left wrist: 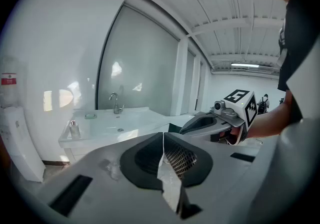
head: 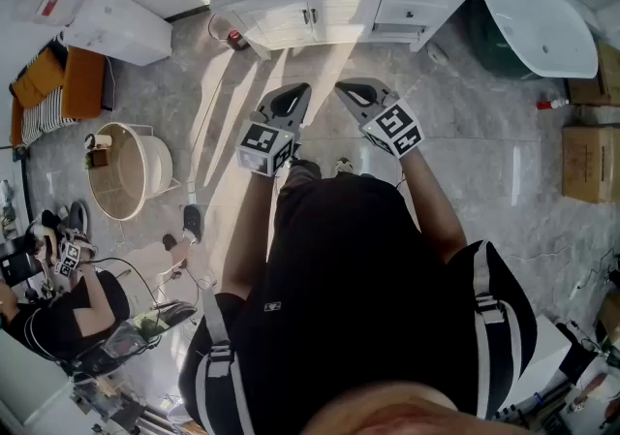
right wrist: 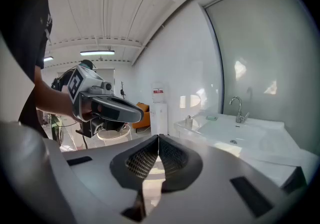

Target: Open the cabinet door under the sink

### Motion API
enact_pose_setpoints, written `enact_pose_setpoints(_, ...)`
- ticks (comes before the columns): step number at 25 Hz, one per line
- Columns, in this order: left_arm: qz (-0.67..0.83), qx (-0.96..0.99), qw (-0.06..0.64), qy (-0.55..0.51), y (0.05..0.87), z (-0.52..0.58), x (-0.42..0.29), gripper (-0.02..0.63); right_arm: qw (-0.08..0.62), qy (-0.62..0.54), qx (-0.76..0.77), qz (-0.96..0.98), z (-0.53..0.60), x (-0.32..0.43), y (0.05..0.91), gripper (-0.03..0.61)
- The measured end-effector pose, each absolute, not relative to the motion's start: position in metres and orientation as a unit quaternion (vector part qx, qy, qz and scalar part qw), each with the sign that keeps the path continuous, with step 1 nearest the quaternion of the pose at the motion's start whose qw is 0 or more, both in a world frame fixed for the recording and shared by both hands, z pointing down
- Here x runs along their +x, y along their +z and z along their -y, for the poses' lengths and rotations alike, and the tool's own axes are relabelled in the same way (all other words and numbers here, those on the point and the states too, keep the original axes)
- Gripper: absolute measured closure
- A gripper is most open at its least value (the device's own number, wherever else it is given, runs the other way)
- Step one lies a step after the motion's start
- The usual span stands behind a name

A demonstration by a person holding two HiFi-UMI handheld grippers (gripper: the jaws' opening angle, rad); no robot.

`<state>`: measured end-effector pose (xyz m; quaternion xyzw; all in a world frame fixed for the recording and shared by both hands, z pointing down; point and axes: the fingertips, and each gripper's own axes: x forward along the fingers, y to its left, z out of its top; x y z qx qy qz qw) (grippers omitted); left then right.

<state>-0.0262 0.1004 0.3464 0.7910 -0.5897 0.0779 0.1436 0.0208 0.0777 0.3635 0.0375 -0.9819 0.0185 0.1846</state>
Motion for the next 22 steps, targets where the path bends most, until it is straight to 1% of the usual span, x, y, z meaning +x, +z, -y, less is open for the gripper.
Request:
enact_pose_setpoints(16, 0.594, 0.786, 0.148, 0.089, 0.349, -0.091, -0.027, 0.597, 0.183, 0.02, 0.035, 0.982, -0.066, 0.021, 0.368, 0.518)
enact_pose_setpoints(22, 0.592, 0.786, 0.158, 0.083, 0.354, -0.086, -0.035, 0.597, 0.197, 0.028, 0.03, 0.98, -0.066, 0.016, 0.377, 0.518)
